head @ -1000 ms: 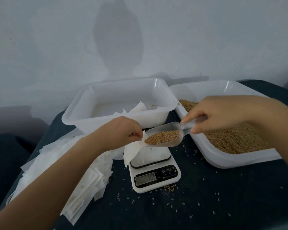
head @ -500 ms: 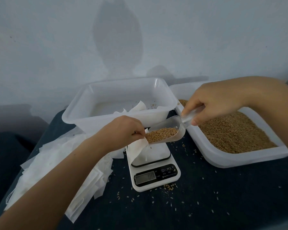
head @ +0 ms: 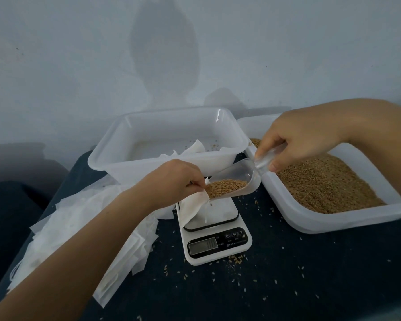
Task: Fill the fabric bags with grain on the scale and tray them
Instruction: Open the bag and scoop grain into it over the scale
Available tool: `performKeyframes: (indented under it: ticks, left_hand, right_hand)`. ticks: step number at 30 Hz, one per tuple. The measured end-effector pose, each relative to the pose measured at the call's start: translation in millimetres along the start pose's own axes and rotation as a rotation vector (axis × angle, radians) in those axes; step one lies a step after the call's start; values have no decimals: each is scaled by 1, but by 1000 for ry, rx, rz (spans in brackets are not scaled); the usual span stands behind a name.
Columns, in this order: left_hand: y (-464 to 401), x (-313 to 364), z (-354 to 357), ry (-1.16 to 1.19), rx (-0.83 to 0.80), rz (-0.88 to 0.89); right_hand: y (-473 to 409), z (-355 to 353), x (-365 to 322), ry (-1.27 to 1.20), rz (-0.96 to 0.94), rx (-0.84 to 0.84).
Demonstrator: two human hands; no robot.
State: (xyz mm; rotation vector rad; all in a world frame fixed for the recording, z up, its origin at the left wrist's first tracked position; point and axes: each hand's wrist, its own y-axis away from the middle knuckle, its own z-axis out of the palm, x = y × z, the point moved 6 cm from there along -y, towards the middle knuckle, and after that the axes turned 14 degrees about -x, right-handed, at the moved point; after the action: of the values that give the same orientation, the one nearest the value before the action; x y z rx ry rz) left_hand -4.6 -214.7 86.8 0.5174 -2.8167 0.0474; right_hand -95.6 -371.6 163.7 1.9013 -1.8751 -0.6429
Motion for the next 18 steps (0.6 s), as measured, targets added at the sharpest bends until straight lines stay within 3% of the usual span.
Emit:
performKeyframes:
  ticks: [18]
  left_hand:
    - [0, 0, 1, 14, 16, 10]
  right_hand:
    - [2, -4, -2, 13, 14, 6]
